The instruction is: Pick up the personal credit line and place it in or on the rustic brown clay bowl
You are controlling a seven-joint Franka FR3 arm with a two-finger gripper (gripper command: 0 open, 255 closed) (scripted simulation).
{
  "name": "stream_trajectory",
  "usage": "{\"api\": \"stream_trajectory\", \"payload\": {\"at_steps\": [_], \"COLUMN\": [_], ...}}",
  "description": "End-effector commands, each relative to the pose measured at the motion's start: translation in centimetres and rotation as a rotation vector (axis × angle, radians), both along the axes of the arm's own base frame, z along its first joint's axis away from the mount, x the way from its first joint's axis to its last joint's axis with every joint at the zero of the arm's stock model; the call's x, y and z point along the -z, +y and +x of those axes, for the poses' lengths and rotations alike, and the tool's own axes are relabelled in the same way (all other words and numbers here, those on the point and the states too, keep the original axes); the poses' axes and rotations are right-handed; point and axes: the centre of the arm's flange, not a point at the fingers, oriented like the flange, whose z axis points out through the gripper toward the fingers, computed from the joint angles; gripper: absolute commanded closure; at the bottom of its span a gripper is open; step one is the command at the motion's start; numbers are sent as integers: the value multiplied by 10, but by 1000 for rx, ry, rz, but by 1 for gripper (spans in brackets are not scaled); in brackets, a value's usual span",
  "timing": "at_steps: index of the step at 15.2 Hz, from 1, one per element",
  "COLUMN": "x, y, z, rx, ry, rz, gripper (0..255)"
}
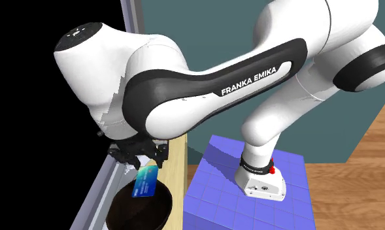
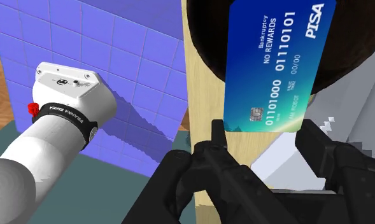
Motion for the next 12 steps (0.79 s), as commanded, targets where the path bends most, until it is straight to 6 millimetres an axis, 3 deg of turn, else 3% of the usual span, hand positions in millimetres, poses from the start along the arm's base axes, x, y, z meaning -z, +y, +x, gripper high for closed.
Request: {"api": "stream_trajectory", "payload": {"at_steps": [1, 6, 12], "x": [36, 60, 60], "y": [0, 0, 0], "z": [12, 12, 12], "rx": [7, 7, 7], "ry": [-44, -44, -44], "rz": [100, 100, 100], "gripper": [255, 255, 255]}}
